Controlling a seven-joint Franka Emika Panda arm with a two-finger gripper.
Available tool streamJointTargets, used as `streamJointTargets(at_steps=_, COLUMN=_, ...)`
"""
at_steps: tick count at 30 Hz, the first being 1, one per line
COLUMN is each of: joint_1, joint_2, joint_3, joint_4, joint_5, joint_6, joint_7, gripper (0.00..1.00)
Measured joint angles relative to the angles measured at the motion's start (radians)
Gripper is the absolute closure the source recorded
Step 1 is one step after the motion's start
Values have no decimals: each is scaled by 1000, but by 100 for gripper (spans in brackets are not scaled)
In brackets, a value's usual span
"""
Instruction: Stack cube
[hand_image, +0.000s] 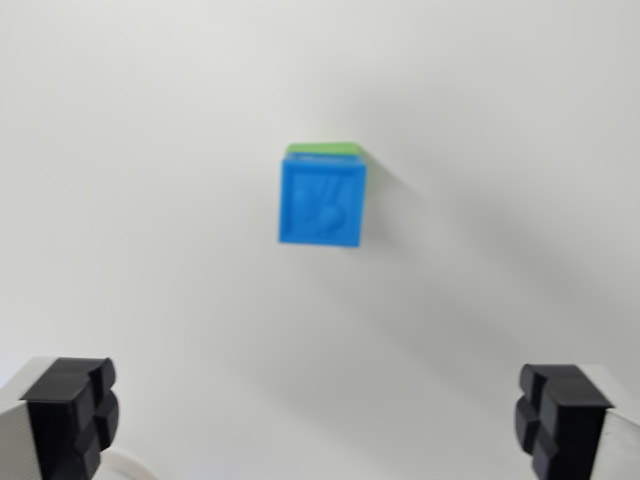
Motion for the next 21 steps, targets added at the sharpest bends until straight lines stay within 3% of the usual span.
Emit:
streamJointTargets(at_steps=9, joint_1=0, joint_2=-22, joint_3=1, joint_4=48, joint_5=0, joint_6=-71, joint_7=0, gripper=0)
streamJointTargets(at_steps=21, joint_1=0, joint_2=-33, joint_3=2, joint_4=78, joint_5=0, joint_6=-112, joint_7=0, gripper=0)
